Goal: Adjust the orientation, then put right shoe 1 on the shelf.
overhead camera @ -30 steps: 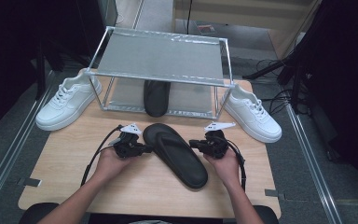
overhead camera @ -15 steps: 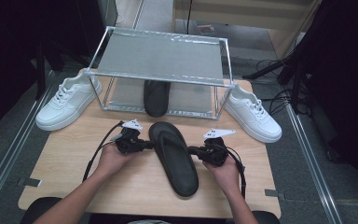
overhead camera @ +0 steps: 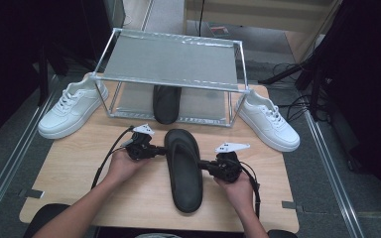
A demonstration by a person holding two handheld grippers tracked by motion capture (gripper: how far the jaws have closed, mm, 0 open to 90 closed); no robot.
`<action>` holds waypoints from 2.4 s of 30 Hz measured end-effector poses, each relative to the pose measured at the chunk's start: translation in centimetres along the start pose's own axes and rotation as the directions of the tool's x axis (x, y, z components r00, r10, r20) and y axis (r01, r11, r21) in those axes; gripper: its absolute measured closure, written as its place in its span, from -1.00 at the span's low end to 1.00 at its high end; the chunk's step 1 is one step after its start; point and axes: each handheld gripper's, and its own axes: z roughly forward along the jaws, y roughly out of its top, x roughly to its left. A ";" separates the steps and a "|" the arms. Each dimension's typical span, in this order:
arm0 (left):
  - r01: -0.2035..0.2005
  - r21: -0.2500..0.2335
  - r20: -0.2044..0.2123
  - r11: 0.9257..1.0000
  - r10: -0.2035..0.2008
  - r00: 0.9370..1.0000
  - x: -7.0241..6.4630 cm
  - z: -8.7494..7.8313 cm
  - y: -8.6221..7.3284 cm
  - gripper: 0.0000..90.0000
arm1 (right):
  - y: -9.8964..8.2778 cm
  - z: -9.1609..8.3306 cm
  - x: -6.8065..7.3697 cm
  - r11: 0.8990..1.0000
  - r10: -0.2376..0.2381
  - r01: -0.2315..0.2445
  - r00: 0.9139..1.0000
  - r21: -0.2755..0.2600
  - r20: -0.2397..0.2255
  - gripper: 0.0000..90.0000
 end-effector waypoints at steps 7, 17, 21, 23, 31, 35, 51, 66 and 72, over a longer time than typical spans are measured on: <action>0.007 0.008 0.009 1.000 -0.007 1.000 0.0 0.3 0.4 1.00 | -0.4 -0.2 0.7 1.000 0.000 0.000 1.000 -0.005 0.011 1.00; 0.011 0.009 0.025 1.000 -0.011 1.000 0.3 0.6 0.7 0.98 | -0.8 -0.3 0.9 1.000 0.009 -0.009 1.000 -0.007 0.013 0.97; 0.017 0.012 0.028 1.000 -0.017 0.999 0.3 0.6 0.7 0.92 | -0.7 -0.4 0.8 1.000 0.008 -0.008 1.000 -0.012 0.018 0.95; 0.001 0.016 0.026 1.000 -0.002 1.000 0.2 0.3 0.8 0.89 | -0.6 -0.7 0.7 0.999 0.010 -0.009 1.000 -0.031 0.023 0.94; -0.007 0.008 0.063 1.000 0.006 0.998 -0.1 -1.3 1.4 0.45 | -0.6 -1.5 0.6 0.995 0.035 -0.033 0.999 -0.091 0.021 0.59; 0.003 -0.011 0.065 1.000 -0.002 0.998 -0.1 -1.9 1.6 0.16 | -0.5 -1.1 1.0 0.995 0.026 -0.024 0.999 -0.094 0.023 0.43; -0.037 -0.020 0.091 0.999 0.038 0.995 -1.0 -5.1 2.1 -0.17 | 0.3 0.3 1.1 0.996 0.029 -0.028 0.999 -0.085 0.018 0.28; -0.092 -0.041 0.073 0.995 0.095 0.993 -1.2 -7.3 6.7 -0.19 | 0.8 1.5 1.0 0.998 0.042 -0.039 0.998 -0.057 0.038 0.23; -0.105 -0.062 0.073 0.993 0.109 0.991 -1.2 -7.6 8.6 -0.18 | 0.9 2.2 0.7 0.998 0.046 -0.043 0.997 -0.040 0.056 0.25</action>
